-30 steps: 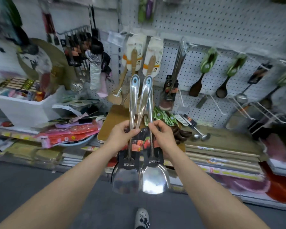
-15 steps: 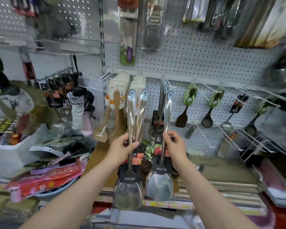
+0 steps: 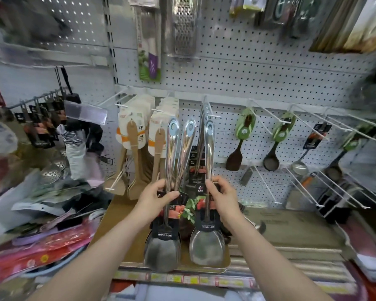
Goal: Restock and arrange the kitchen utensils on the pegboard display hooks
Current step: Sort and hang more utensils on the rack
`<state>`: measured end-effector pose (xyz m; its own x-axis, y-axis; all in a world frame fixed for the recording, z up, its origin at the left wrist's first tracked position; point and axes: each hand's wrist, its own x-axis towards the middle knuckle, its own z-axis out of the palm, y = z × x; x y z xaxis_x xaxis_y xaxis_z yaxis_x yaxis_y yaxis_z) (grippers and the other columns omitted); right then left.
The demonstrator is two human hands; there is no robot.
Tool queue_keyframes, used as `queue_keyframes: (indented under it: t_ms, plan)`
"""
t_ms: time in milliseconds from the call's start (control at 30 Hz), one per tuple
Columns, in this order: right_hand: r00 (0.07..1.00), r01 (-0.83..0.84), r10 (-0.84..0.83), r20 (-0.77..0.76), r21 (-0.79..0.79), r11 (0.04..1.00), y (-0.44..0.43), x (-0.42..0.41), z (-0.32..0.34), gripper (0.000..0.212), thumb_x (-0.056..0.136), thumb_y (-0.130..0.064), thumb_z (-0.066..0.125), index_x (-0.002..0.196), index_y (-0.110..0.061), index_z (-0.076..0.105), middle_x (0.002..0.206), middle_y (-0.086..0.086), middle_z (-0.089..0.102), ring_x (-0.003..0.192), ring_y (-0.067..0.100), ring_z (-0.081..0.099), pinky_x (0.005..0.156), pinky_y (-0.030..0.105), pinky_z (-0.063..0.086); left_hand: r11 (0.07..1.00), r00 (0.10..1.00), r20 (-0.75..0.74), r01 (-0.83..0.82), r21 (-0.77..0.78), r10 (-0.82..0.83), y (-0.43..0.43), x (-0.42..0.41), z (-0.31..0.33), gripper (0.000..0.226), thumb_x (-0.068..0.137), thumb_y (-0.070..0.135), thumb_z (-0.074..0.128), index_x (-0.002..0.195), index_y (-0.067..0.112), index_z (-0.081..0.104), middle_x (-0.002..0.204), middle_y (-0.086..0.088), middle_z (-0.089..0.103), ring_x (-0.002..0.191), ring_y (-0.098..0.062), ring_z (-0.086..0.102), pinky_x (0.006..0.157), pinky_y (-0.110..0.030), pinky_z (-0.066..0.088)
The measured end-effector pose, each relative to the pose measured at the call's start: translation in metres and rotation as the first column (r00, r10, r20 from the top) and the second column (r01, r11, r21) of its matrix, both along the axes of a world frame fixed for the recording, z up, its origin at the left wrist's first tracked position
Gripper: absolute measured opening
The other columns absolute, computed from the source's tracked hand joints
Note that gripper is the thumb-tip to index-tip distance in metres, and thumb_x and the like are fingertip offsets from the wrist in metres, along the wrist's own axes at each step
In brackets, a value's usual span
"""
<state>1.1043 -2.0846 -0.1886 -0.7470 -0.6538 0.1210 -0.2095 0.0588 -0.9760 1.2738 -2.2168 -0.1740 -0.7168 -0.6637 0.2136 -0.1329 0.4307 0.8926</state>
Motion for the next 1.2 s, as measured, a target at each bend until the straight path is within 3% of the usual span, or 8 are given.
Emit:
queue_keyframes:
  t_ms: [133,267,500,600,867,1033,1100,1200]
  plan:
    - [0.999,0.024,-0.024,0.033,0.006,1.000,-0.006,0.000,0.005,0.033,0.074,-0.065,0.059,0.085,-0.034,0.064,0.093,0.004,0.070,0.092,0.032,0.068,0.084,0.056,0.055,0.999,0.999,0.003,0.039,-0.019,-0.039,-0.001,-0.002,0.003,0.010,0.086,0.023,0.070,0.094,0.018,0.067,0.096,0.011,0.069,0.092,0.009,0.058,0.077,-0.010,0.038]
    - [0.997,0.062,-0.065,0.047,0.072,0.995,-0.014,-0.002,0.011,0.014,0.090,-0.047,0.060,0.082,-0.036,0.063,0.091,0.000,0.070,0.091,0.032,0.068,0.084,0.056,0.055,0.999,0.999,0.020,0.037,-0.009,-0.037,-0.009,-0.002,0.002,0.011,0.085,0.025,0.070,0.094,0.021,0.067,0.097,0.009,0.069,0.093,0.005,0.059,0.079,-0.015,0.041]
    - [0.997,0.058,-0.063,0.039,0.108,0.992,-0.036,-0.013,0.009,0.015,0.095,-0.039,0.060,0.081,-0.036,0.061,0.084,0.009,0.064,0.081,0.038,0.065,0.078,0.060,0.055,0.999,0.997,0.065,0.033,0.005,-0.033,-0.022,-0.010,-0.004,0.012,0.086,0.029,0.070,0.096,0.026,0.067,0.102,0.010,0.068,0.098,0.002,0.059,0.083,-0.017,0.043]
    - [0.999,0.029,-0.033,0.031,0.102,0.994,-0.048,-0.020,0.004,0.018,0.097,-0.034,0.058,0.079,-0.036,0.059,0.076,0.000,0.058,0.072,0.028,0.060,0.074,0.062,0.053,1.000,0.998,0.064,0.001,0.014,-0.002,-0.029,-0.017,-0.005,0.008,0.085,0.026,0.071,0.089,0.030,0.065,0.096,0.012,0.067,0.092,0.010,0.058,0.075,-0.004,0.039]
    - [0.999,0.023,-0.026,0.036,0.090,0.996,-0.096,-0.069,-0.020,0.014,0.088,-0.051,0.061,0.086,-0.038,0.061,0.088,0.004,0.068,0.083,0.039,0.068,0.075,0.060,0.055,0.997,0.999,0.033,-0.035,0.063,0.033,-0.051,-0.033,-0.009,0.008,0.085,0.024,0.071,0.092,0.022,0.067,0.096,0.012,0.070,0.091,0.009,0.060,0.074,-0.004,0.039]
    - [0.998,0.065,-0.063,-0.018,0.197,0.978,-0.097,-0.060,0.009,0.019,0.100,-0.034,0.053,0.107,-0.017,0.059,0.091,0.003,0.066,0.068,0.015,0.064,0.059,0.021,0.050,0.997,0.999,0.042,-0.025,0.068,0.022,-0.052,-0.039,-0.012,0.007,0.085,0.021,0.071,0.089,0.021,0.065,0.090,0.008,0.069,0.084,0.010,0.059,0.070,-0.003,0.038]
    - [0.989,0.144,-0.124,-0.085,0.282,0.949,-0.097,-0.058,0.013,0.025,0.100,-0.029,0.054,0.121,-0.015,0.054,0.106,-0.001,0.063,0.073,0.008,0.061,0.072,0.025,0.051,0.998,0.999,0.040,-0.017,0.065,0.014,-0.052,-0.038,-0.015,0.009,0.086,0.022,0.071,0.091,0.018,0.065,0.092,0.006,0.069,0.084,0.007,0.060,0.070,-0.003,0.038]
    - [0.935,0.305,-0.248,-0.254,0.214,0.928,-0.092,-0.043,0.018,0.033,0.097,-0.023,0.058,0.128,-0.018,0.048,0.128,0.001,0.051,0.112,0.018,0.056,0.100,0.033,0.044,0.999,0.998,0.056,-0.003,0.054,0.000,-0.049,-0.036,-0.018,0.008,0.085,0.027,0.071,0.088,0.025,0.065,0.091,0.009,0.069,0.088,0.004,0.060,0.074,-0.009,0.041]
